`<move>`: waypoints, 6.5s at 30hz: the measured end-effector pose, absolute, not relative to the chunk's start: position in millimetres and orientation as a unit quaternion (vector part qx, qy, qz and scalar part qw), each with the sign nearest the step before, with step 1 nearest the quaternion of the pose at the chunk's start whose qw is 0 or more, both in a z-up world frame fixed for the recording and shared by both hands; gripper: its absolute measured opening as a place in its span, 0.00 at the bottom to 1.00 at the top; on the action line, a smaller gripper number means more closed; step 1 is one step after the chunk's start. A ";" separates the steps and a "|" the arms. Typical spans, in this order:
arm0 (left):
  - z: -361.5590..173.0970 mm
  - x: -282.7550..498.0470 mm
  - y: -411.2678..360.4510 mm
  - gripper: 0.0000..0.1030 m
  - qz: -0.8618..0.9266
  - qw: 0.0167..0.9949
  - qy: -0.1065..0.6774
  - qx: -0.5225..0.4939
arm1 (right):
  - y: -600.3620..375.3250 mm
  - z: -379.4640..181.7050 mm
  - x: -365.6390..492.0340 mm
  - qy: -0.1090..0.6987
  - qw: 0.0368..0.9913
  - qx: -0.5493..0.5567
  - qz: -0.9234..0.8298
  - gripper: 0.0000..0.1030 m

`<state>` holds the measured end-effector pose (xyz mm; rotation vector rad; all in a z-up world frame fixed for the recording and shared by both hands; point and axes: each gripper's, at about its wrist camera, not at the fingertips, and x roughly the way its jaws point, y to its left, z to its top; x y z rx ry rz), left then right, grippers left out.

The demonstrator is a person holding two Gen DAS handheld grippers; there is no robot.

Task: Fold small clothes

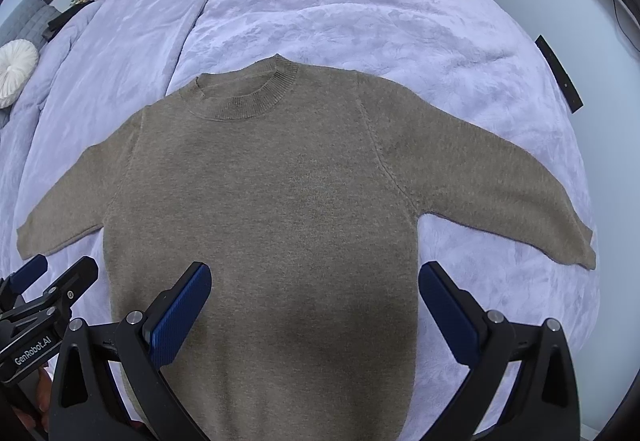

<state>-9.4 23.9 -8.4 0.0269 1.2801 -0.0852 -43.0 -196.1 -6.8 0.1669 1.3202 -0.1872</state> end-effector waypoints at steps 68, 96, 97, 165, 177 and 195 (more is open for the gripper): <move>-151.4 20.9 338.5 1.00 0.132 0.777 0.560 -0.256 | -34.1 -76.9 -56.1 0.678 0.731 0.025 0.075 1.00; -11.8 87.5 177.0 0.10 -0.150 0.890 0.372 -0.217 | -78.1 -76.3 -65.2 0.657 0.742 0.116 0.068 1.00; -10.0 93.1 151.1 0.10 -0.169 0.887 0.378 -0.203 | -89.5 -73.2 -67.6 0.651 0.746 0.128 0.059 1.00; -149.7 157.0 133.8 0.10 -0.145 0.764 0.625 -0.071 | -230.1 -192.4 4.6 0.551 0.711 0.435 -0.041 0.04; -107.7 128.4 139.1 0.10 -0.132 0.800 0.583 -0.051 | -276.4 -153.7 -4.7 0.505 0.736 0.444 -0.073 0.27; -129.4 100.1 130.8 0.35 -0.034 0.787 0.616 0.009 | -298.4 -138.7 -9.0 0.570 0.758 0.296 -0.115 0.33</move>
